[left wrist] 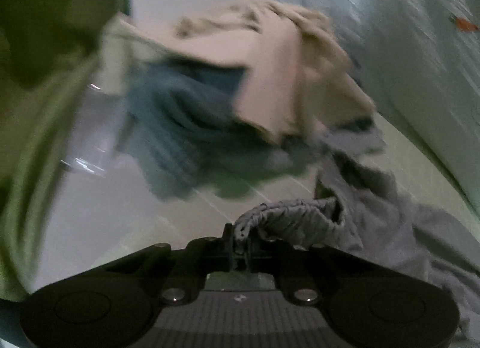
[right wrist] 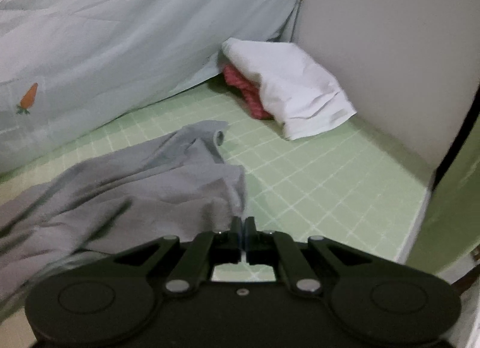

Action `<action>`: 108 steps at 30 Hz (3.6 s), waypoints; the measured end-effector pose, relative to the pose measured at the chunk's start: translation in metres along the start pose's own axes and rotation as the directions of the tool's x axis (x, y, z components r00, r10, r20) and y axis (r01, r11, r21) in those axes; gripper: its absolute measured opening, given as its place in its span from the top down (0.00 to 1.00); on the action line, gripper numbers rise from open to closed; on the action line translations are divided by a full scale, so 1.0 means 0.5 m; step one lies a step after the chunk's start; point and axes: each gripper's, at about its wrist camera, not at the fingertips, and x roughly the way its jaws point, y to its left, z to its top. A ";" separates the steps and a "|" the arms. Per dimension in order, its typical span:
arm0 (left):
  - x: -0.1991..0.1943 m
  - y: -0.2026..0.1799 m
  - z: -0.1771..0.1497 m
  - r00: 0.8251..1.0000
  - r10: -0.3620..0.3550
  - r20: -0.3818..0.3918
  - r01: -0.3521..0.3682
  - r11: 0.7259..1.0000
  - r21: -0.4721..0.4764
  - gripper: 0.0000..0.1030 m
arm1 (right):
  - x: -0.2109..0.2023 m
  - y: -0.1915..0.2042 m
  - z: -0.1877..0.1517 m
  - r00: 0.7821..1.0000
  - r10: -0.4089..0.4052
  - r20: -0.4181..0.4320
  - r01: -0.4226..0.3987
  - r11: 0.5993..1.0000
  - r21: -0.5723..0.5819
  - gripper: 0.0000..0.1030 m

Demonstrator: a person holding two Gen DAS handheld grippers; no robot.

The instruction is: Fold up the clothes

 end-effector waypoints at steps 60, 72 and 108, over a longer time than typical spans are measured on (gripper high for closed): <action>0.047 -0.441 -0.169 0.967 0.119 -0.225 -0.094 0.988 0.122 0.25 | 0.558 0.275 0.419 0.948 0.318 0.004 -0.312 0.933 -0.176 0.92; 0.030 -0.436 -0.172 0.974 0.049 -0.220 -0.032 0.996 0.079 0.33 | 0.388 0.189 0.168 0.886 0.407 -0.222 -0.449 0.874 -0.188 0.27; -0.201 -0.291 -0.326 0.990 -0.047 -0.130 0.063 0.990 0.125 0.55 | 0.133 -0.152 0.016 0.918 0.389 -0.083 -0.396 0.912 -0.104 0.47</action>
